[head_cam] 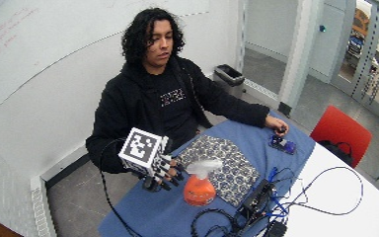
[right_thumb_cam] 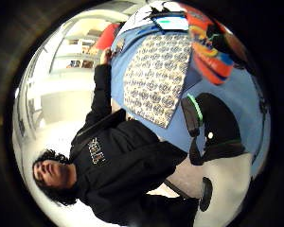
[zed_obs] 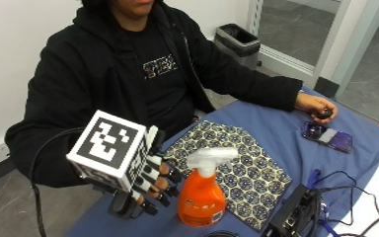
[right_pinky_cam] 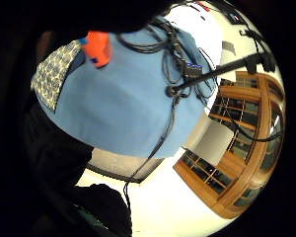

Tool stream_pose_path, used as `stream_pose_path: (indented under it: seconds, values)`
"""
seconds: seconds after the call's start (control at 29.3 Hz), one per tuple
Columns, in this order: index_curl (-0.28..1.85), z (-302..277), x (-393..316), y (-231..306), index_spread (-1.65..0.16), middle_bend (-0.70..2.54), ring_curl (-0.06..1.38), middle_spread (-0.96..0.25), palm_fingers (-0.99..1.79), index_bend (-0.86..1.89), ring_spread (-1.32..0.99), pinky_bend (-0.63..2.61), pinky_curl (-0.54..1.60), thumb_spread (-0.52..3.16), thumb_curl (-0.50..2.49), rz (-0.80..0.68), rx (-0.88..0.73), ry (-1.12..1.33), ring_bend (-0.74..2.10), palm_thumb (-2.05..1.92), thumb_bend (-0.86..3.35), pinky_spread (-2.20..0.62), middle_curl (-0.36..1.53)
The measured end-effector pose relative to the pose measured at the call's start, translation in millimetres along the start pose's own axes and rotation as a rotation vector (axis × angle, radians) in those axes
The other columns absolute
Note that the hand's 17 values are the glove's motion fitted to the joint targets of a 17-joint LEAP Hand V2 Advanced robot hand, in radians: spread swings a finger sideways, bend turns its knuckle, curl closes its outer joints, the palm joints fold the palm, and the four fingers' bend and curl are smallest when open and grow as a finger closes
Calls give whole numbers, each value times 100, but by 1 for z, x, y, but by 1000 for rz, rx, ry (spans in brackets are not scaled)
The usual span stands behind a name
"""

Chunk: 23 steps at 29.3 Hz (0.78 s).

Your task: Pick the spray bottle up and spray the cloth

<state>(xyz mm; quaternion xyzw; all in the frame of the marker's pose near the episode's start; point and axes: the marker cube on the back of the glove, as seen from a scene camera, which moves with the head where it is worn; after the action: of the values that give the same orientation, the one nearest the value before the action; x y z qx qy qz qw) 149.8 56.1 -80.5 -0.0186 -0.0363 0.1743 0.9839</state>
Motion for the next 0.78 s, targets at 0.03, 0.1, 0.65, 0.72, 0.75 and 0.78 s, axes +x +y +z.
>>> stream_pose_path:
  seconds: [0.03, 0.1, 0.65, 0.72, 0.75, 0.78]
  values:
    - [26, -7, 9, -4, -32, 29, 27, -4, 65, 15, -7, 20, 26, 122, 28, 11, 6, -14, 43, 67, 30, 20, 30]
    - [26, -19, 24, -13, -31, 30, 28, -4, 69, 14, -8, 21, 26, 123, 28, 30, 15, -52, 44, 66, 28, 20, 31]
    - [25, -28, 26, -91, -31, 28, 33, -5, 68, 10, -10, 21, 31, 113, 29, -154, -24, -556, 46, 70, 16, 19, 35]
    - [24, -23, 19, -108, -30, 29, 33, -5, 70, 10, -10, 21, 31, 112, 30, -170, 18, -674, 47, 72, 15, 19, 36]
    - [24, -20, 15, -117, -30, 30, 33, -5, 72, 11, -10, 20, 31, 112, 30, -173, 48, -730, 47, 73, 15, 18, 36]
    - [26, -17, 12, -123, -28, 34, 33, -5, 79, 15, -10, 17, 30, 112, 31, -176, 71, -779, 45, 76, 16, 17, 37]
